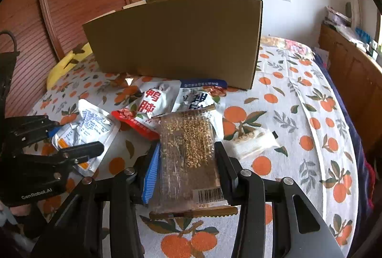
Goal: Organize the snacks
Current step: 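Grasp the clear seed-bar pack with the right gripper while the left grasps a small white packet, then lift both held snacks and carry them over the cardboard box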
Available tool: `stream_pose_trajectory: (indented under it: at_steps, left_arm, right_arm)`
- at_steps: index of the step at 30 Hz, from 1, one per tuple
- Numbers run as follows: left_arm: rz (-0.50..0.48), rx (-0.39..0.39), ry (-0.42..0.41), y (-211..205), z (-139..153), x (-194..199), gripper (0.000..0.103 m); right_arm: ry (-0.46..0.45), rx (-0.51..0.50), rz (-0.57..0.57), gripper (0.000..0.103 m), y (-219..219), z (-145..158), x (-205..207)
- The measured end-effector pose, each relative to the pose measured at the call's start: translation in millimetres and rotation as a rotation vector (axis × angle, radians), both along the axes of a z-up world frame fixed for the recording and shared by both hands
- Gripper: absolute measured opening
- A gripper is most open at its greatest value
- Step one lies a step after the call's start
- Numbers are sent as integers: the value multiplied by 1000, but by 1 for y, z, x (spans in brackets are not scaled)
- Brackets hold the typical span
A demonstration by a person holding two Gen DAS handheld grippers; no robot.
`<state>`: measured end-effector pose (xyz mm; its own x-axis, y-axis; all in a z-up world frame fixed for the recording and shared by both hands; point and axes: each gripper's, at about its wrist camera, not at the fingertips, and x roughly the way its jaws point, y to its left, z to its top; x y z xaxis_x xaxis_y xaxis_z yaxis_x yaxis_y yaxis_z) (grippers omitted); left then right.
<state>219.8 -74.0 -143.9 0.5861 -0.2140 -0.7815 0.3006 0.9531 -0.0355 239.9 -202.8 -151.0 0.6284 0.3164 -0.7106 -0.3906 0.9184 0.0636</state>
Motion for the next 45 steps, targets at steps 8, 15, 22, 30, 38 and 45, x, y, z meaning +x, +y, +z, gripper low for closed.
stream_pose_trajectory:
  at_steps: [8, 15, 22, 30, 38, 45]
  left_arm:
    - [4, -6, -7, 0, 7, -6, 10]
    - [15, -19, -47, 8, 25, -18, 10]
    - [21, -30, -75, 13, 39, -25, 10]
    - [29, -44, -103, 17, 50, -27, 10]
    - [34, -63, -143, 20, 64, -29, 10]
    - [45, -84, -182, 26, 76, -23, 10]
  right_arm:
    - [-11, 10, -9, 44, -2, 1, -1]
    - [-18, 13, -14, 44, -3, 2, -2]
    - [-23, 17, -14, 44, -3, 2, -3]
    - [-38, 21, -22, 44, -5, 2, -5]
    - [-54, 32, -19, 44, -6, 4, -10]
    - [-68, 42, -20, 44, -8, 5, -12]
